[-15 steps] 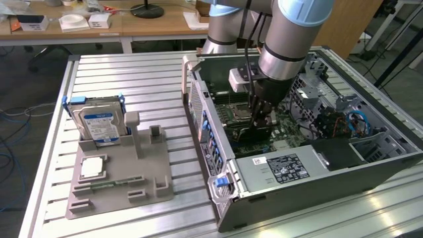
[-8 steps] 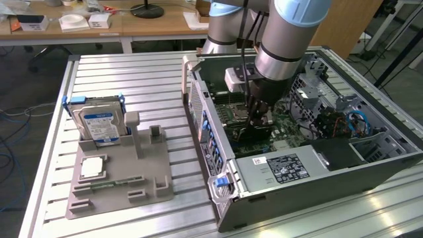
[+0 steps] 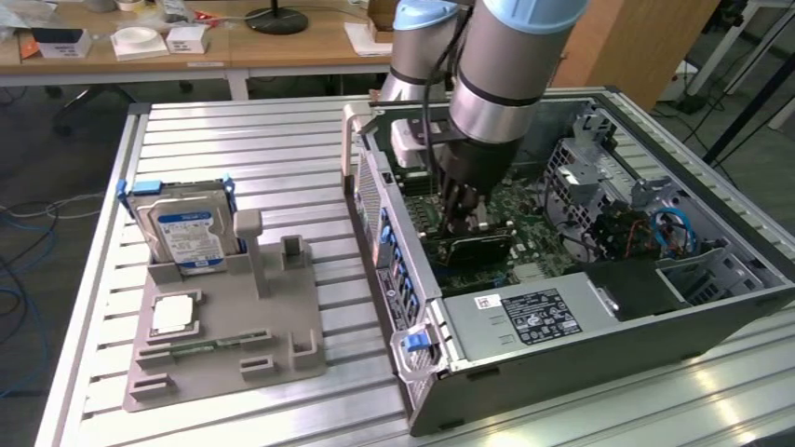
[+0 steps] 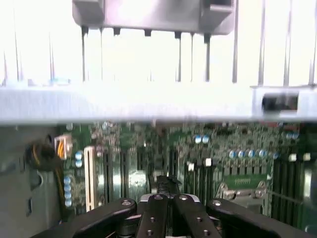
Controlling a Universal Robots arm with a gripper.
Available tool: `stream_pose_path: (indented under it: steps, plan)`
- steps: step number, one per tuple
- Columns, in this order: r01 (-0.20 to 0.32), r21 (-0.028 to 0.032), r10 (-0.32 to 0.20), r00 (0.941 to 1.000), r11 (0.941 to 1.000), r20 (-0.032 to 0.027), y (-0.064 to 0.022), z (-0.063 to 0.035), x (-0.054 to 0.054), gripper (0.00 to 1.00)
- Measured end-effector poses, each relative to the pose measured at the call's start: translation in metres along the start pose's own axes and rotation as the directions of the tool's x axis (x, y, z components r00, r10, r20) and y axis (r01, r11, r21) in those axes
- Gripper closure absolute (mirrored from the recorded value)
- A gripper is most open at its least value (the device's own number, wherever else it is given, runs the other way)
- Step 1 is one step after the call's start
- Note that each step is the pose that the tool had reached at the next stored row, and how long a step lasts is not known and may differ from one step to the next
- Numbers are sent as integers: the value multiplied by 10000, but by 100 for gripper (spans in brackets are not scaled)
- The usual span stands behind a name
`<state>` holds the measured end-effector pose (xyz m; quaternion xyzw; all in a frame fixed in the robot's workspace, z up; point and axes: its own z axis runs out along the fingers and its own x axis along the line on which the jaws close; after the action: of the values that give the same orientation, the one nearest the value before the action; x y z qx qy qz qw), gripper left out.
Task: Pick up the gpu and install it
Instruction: 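Press down on the gpu until it lock into place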
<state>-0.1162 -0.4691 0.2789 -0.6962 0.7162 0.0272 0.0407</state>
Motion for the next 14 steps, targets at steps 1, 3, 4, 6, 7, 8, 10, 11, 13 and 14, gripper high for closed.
stream_pose_path:
  steps: [1, 3, 4, 6, 7, 8, 10, 11, 13, 14]
  plan:
    - [2, 8, -2, 10000, 10000, 33, 44, -8, 2, 89]
    - [2, 19, -2, 10000, 10000, 94, 133, -29, 5, 89]
    - [1, 28, -1, 9999, 10000, 117, 182, -54, 5, 89]
    - [2, 28, -2, 9999, 10000, 156, 265, -128, 1, 89]
    - [-5, 34, 5, 9998, 10000, 183, 269, -145, 0, 89]
    - [-14, 35, 14, 9998, 10000, 192, 269, -144, 0, 89]
    - [-20, 19, 20, 9998, 10000, 191, 258, -145, -1, 89]
    - [-29, -75, 31, 9999, 10000, 159, 246, -151, -1, 89]
    - [-45, -242, 46, 10000, 9997, 55, 232, -161, -2, 89]
    - [-47, -270, 49, 10000, 9996, 55, 230, -162, -2, 89]
